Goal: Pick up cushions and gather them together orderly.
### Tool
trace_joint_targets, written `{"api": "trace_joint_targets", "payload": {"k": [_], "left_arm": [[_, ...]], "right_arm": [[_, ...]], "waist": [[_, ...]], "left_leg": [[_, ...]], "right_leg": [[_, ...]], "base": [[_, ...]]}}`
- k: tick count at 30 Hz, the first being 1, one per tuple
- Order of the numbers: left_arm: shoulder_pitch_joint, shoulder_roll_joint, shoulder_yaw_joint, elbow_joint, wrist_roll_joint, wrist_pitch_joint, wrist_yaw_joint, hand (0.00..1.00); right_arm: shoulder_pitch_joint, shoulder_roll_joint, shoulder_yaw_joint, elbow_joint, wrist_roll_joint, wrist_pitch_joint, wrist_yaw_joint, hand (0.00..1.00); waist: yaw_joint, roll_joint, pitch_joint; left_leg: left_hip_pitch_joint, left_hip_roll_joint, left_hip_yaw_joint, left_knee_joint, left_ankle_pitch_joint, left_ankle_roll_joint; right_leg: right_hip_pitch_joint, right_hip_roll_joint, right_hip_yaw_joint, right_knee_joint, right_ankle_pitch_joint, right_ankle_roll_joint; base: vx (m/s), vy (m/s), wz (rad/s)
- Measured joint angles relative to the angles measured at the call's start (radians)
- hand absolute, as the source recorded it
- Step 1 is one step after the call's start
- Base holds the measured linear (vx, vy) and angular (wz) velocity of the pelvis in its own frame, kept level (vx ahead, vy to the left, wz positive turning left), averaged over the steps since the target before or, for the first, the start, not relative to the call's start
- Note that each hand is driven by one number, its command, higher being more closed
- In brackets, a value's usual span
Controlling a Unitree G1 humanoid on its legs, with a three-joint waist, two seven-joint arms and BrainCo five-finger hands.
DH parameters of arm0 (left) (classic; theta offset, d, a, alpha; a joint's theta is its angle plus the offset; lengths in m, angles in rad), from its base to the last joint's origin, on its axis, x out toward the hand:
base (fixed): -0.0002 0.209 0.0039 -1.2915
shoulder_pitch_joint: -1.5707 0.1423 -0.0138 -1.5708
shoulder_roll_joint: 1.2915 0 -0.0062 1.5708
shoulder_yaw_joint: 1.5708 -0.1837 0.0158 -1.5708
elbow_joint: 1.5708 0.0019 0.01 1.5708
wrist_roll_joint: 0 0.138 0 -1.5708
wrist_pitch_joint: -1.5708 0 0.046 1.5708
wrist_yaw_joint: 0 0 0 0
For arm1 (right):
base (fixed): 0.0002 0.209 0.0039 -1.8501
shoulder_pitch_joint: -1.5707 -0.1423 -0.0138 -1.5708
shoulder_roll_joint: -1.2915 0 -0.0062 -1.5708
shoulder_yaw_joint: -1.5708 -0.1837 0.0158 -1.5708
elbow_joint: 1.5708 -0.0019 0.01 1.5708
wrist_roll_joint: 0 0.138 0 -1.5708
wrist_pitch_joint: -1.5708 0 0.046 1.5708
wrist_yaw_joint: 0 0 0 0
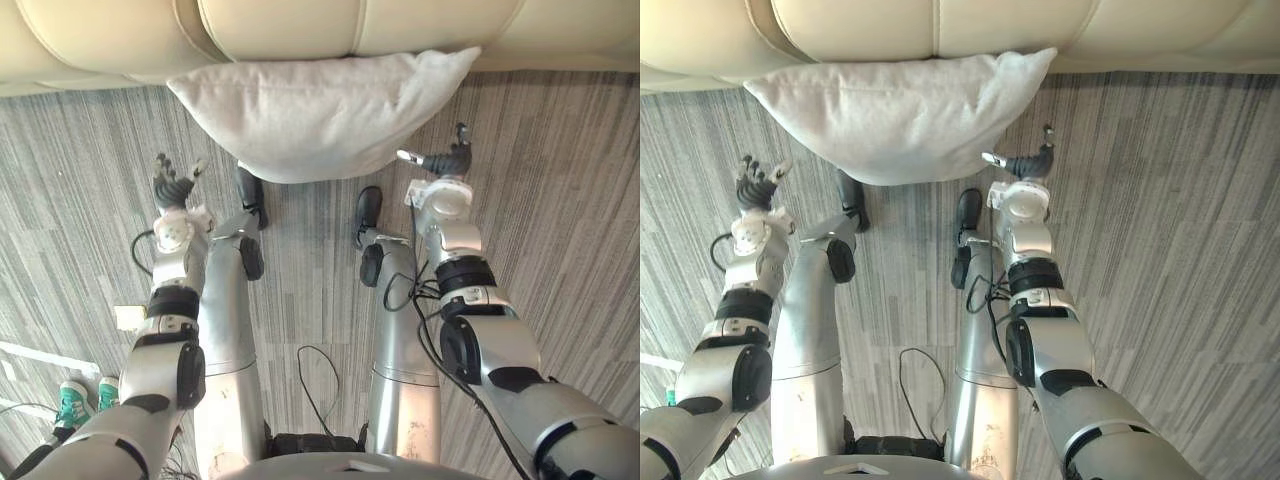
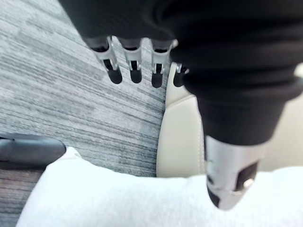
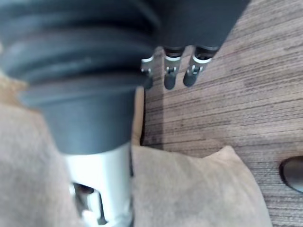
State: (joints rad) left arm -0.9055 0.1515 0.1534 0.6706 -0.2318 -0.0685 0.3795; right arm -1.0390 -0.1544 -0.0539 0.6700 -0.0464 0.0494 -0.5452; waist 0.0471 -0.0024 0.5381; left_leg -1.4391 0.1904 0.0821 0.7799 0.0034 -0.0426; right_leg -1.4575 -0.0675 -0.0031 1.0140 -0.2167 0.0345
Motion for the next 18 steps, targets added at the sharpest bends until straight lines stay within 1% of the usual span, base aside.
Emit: {"api": "trace_joint_targets", "payload": {"k": [2, 4, 7, 9, 12, 13, 15, 18], "left_arm": [[-0.016, -0.009, -0.002, -0.027, -0.002, 0.0, 0.025, 1.0], [-0.028, -0.01, -0.006, -0.047, -0.002, -0.001, 0.041, 1.0], [-0.033, -0.011, -0.022, -0.065, -0.002, -0.001, 0.07, 1.0], [-0.027, -0.002, -0.022, -0.065, -0.001, 0.002, 0.076, 1.0], [-0.021, 0.023, -0.038, -0.066, -0.001, 0.006, 0.076, 1.0], [-0.013, 0.026, -0.044, -0.073, -0.001, 0.006, 0.076, 1.0], [0.008, 0.024, -0.048, -0.092, -0.001, 0.007, 0.077, 1.0], [0.071, 0.017, -0.06, -0.183, 0.001, 0.008, 0.094, 1.0]], "right_arm": [[-0.002, 0.014, 0.014, -0.039, 0.001, 0.003, -0.015, 1.0], [0.003, 0.039, 0.024, -0.069, 0.001, 0.004, -0.035, 1.0], [0.02, 0.04, 0.042, -0.095, 0.001, 0.005, -0.049, 1.0], [0.047, 0.037, 0.053, -0.127, 0.001, 0.005, -0.047, 1.0], [0.091, 0.037, 0.062, -0.162, 0.002, 0.004, -0.042, 1.0], [0.114, 0.038, 0.065, -0.189, 0.002, 0.004, -0.039, 1.0], [0.146, 0.038, 0.084, -0.23, 0.001, 0.0, -0.032, 1.0], [0.229, 0.051, 0.112, -0.328, 0.001, -0.013, -0.02, 1.0]], "waist": [[-0.004, 0.0, 0.0], [-0.012, 0.0, 0.0], [-0.014, 0.0, 0.0], [-0.014, 0.0, 0.0], [-0.017, 0.0, -0.001], [-0.017, 0.0, -0.002], [-0.021, 0.0, -0.002], [-0.027, -0.001, -0.003]], "left_leg": [[-0.004, 0.0, -0.001, -0.015, 0.013, 0.003], [-0.003, 0.0, -0.003, -0.028, 0.027, -0.01], [0.006, 0.003, -0.005, -0.032, 0.036, -0.02], [0.015, 0.011, -0.008, -0.033, 0.038, -0.022], [0.05, 0.014, -0.023, -0.064, 0.047, -0.025], [0.072, 0.015, -0.024, -0.084, 0.049, -0.033], [0.111, 0.017, -0.018, -0.112, 0.051, -0.035], [0.196, 0.03, -0.004, -0.164, 0.068, -0.037]], "right_leg": [[-0.008, 0.0, -0.003, -0.005, 0.0, 0.0], [-0.009, 0.001, -0.01, -0.009, 0.001, -0.002], [-0.005, 0.005, -0.014, -0.008, 0.007, -0.013], [0.006, 0.011, -0.018, -0.012, 0.009, -0.016], [0.045, 0.018, -0.036, -0.036, 0.011, -0.02], [0.067, 0.019, -0.04, -0.049, 0.014, -0.025], [0.1, 0.02, -0.042, -0.07, 0.019, -0.031], [0.183, 0.029, -0.052, -0.128, 0.033, -0.038]], "base": [[0.02, -0.034, 0.06], [0.02, -0.037, 0.06], [0.01, -0.037, 0.01], [0.0, -0.042, -0.09], [-0.01, -0.043, -0.03], [-0.02, -0.059, 0.04], [-0.01, -0.053, 0.0], [0.03, -0.07, -0.09]]}}
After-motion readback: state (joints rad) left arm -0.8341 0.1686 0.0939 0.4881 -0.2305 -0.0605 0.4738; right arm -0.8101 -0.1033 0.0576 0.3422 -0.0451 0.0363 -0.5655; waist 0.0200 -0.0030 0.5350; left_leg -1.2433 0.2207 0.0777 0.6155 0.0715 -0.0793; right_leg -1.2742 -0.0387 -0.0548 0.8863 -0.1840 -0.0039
